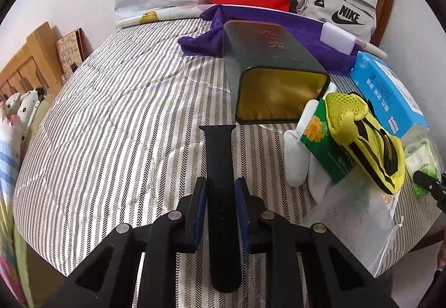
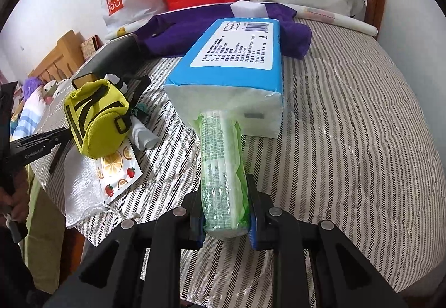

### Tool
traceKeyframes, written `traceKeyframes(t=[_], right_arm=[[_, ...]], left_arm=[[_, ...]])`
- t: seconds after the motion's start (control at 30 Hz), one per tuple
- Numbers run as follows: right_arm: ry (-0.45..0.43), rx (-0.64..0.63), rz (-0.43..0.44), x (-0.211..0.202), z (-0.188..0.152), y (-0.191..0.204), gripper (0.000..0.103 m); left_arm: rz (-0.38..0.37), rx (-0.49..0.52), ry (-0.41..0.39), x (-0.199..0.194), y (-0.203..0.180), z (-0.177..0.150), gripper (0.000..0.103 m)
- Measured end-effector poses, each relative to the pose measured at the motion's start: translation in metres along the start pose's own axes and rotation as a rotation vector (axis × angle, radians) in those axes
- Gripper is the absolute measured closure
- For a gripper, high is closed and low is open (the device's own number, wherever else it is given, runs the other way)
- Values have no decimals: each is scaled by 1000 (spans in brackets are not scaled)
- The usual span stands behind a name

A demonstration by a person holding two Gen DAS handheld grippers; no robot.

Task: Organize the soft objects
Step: 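Carry the strap with the left tool and the wet-wipes pack with the right tool toward the purple towel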

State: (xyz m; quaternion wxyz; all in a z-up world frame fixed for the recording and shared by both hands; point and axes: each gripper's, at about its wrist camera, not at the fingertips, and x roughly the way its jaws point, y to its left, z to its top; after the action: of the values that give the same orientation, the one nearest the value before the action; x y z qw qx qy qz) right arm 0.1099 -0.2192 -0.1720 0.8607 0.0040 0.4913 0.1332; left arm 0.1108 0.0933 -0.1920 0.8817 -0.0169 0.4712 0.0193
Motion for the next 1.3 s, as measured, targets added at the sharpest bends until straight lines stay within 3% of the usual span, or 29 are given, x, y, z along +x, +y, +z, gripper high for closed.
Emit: traceKeyframes(t=[0.17,0.8,1.3], right_arm=[[2,-1,6,-6,-1,2,80],[-77,-56,21,-44,12,20,81],[-130,-95,25,-61,52,26,81]], left_arm=[[-27,-41,14,-3,7,0,83],[-16,-68,-36,-42,25,8,83],[-6,-58,-109,-71,32,52,83]])
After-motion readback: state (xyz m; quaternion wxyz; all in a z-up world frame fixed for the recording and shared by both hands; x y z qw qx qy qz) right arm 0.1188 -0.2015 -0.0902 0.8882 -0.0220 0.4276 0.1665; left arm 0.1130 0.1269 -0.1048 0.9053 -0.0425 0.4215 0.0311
